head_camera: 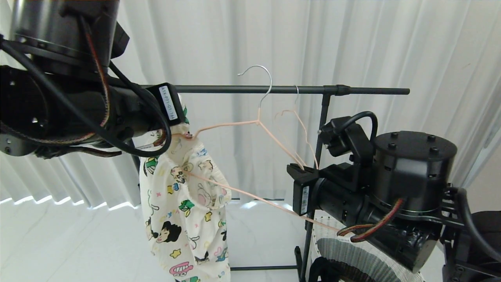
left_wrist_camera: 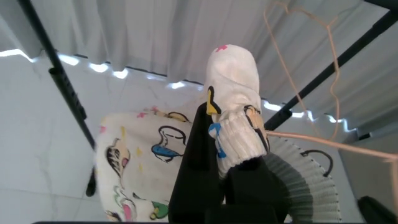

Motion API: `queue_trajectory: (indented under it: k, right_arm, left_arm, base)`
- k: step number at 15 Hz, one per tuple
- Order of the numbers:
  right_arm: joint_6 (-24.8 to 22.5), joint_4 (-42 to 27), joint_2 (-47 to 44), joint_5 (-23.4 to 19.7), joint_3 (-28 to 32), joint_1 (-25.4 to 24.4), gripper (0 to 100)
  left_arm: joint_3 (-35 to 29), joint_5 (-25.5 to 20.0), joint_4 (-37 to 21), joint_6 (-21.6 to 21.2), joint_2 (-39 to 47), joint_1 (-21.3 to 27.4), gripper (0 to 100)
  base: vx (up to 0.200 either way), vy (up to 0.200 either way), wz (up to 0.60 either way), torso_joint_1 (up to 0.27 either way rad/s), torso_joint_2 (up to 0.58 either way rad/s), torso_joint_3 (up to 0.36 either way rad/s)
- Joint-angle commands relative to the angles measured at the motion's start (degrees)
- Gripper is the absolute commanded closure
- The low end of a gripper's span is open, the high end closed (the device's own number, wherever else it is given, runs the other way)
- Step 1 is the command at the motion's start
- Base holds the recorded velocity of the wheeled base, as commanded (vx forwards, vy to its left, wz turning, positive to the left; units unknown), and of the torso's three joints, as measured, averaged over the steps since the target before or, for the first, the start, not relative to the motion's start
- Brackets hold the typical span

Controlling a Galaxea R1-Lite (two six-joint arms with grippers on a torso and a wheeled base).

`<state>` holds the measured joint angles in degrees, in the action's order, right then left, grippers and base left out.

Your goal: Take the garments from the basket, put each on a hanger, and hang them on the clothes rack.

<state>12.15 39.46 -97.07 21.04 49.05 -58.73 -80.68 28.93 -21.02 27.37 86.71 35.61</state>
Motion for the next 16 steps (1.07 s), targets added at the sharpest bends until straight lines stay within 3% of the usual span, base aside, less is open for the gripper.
queue_trajectory:
  k: [1,4,10,14,16]
  right_arm:
    - [-0.7,0.0,-2.7,0.0,1.7,-0.1,100]
    - [-0.7,0.0,-3.6,-0.1,4.2,-0.5,100]
    - [2.0,0.0,-5.4,-0.1,7.6,-4.8,100]
    - [3.8,0.0,-6.7,0.1,9.7,-5.2,100]
    - [6.5,0.0,-6.5,0.1,9.4,-5.1,100]
  left_arm:
    - [-2.4,0.3,0.0,2.3,3.4,2.6,100]
    - [-4.7,0.3,0.0,4.7,5.7,4.1,100]
    - [-7.6,0.3,0.0,13.9,7.2,6.6,100]
    - [-8.8,0.3,0.0,16.0,7.6,7.5,100]
    - [-8.2,0.3,-0.1,15.0,7.2,7.5,100]
  base:
    - [0.0,0.0,0.0,0.0,0.0,0.0]
    - [0.0,0.0,0.0,0.0,0.0,0.0]
    - [0.0,0.0,0.0,0.0,0.0,0.0]
    - [0.0,0.0,0.0,0.0,0.0,0.0]
    - [0.0,0.0,0.0,0.0,0.0,0.0]
